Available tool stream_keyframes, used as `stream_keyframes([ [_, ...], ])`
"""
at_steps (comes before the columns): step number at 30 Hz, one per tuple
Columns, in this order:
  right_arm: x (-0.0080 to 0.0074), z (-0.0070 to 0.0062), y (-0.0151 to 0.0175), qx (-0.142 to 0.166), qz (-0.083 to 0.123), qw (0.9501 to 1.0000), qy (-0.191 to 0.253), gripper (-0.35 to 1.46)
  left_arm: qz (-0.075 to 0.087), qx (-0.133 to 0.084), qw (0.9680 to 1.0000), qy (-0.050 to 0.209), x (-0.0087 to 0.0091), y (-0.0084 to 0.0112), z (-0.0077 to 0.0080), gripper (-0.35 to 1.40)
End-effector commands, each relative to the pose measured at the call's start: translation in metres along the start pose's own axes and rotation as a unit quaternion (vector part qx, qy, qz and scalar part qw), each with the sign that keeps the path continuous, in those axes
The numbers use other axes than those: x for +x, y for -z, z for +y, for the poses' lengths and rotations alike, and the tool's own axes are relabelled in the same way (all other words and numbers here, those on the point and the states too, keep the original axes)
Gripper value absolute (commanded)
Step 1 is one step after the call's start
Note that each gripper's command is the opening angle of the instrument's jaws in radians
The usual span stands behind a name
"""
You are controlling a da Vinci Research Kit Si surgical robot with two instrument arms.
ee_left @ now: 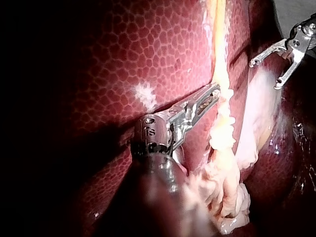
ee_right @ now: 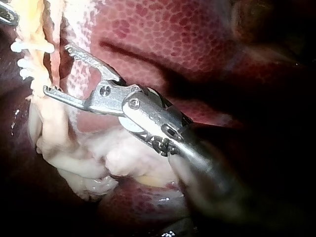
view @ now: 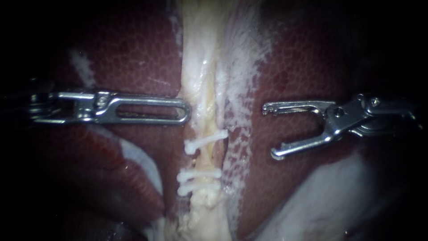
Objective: Going back third clip left tube
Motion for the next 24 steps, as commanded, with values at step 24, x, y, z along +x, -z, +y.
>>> stream_keyframes([
  [24, 0.0002, -0.0003, 0.0000, 0.000, 0.000, 1.0000, 0.000, 0.60, 0.001, 0.001, 1.0000, 0.001, 0.0000, 0.0000, -0.0003, -0.35],
])
